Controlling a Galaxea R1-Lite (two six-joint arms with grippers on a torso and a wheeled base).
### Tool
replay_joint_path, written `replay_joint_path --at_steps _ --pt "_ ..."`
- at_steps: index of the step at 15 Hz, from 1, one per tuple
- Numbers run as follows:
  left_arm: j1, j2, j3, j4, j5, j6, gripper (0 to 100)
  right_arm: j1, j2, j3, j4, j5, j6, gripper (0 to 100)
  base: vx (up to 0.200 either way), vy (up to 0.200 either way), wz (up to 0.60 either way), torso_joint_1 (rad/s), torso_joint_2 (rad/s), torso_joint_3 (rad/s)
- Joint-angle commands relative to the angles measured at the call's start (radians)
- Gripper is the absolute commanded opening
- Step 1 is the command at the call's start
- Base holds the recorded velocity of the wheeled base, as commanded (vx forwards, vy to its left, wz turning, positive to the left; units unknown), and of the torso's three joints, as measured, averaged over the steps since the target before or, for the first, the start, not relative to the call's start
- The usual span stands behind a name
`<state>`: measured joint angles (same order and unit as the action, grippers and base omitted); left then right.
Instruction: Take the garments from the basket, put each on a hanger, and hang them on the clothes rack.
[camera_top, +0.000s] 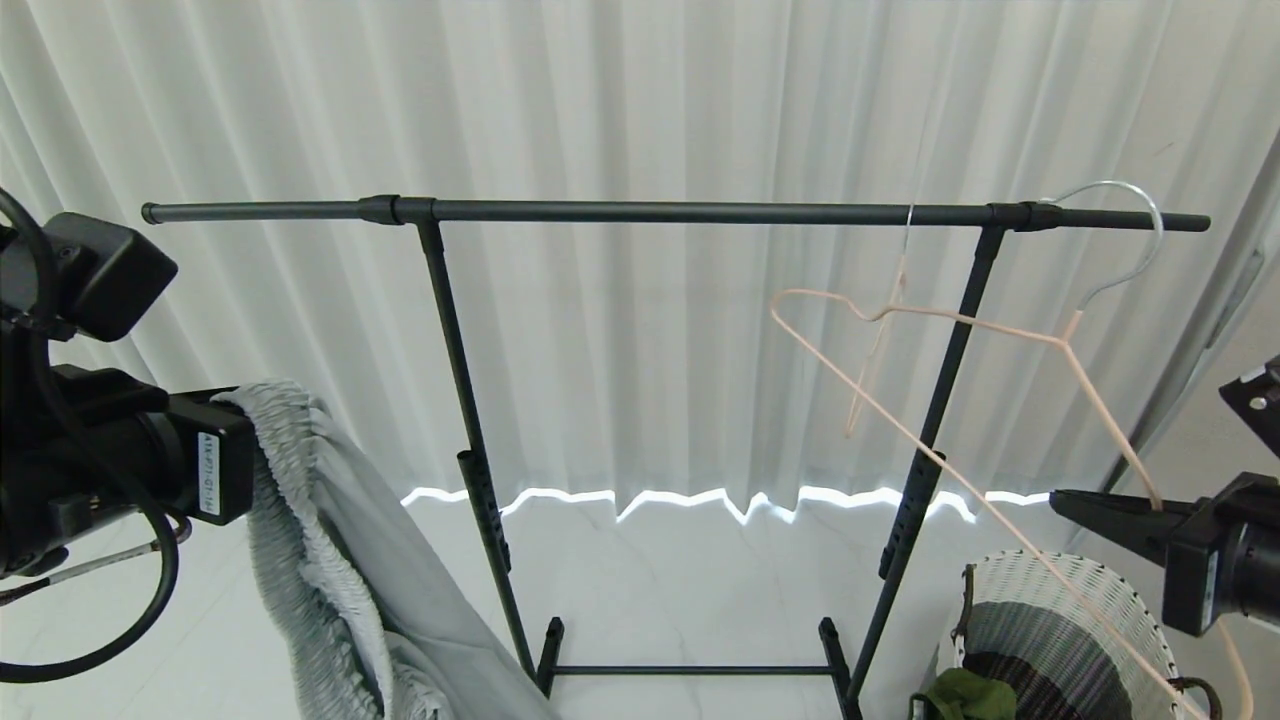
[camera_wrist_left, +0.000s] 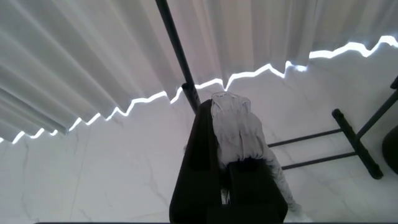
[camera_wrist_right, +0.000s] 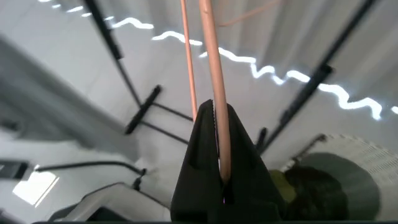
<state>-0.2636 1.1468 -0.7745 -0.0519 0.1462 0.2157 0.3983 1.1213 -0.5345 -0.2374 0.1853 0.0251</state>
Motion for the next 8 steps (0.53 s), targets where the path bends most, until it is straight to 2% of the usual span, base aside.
replay_joint_path --at_steps 1,4,8 --pt "-0.008 0.008 -0.002 0.000 0.001 -0.001 0 0.082 0.009 0.011 0.001 0.002 0.001 0 0.000 0.000 0.00 0.000 0.00 0.000" --pt "-0.040 0.050 -0.043 0.000 0.004 -0.007 0 0.154 0.046 0.002 0.001 0.088 0.044 0 0.000 0.000 0.00 0.000 0.00 0.000" --pt "-0.120 0.157 -0.137 0.000 0.072 -0.018 0 0.310 0.055 -0.029 0.064 0.089 0.056 0 0.000 0.000 0.00 0.000 0.00 0.000"
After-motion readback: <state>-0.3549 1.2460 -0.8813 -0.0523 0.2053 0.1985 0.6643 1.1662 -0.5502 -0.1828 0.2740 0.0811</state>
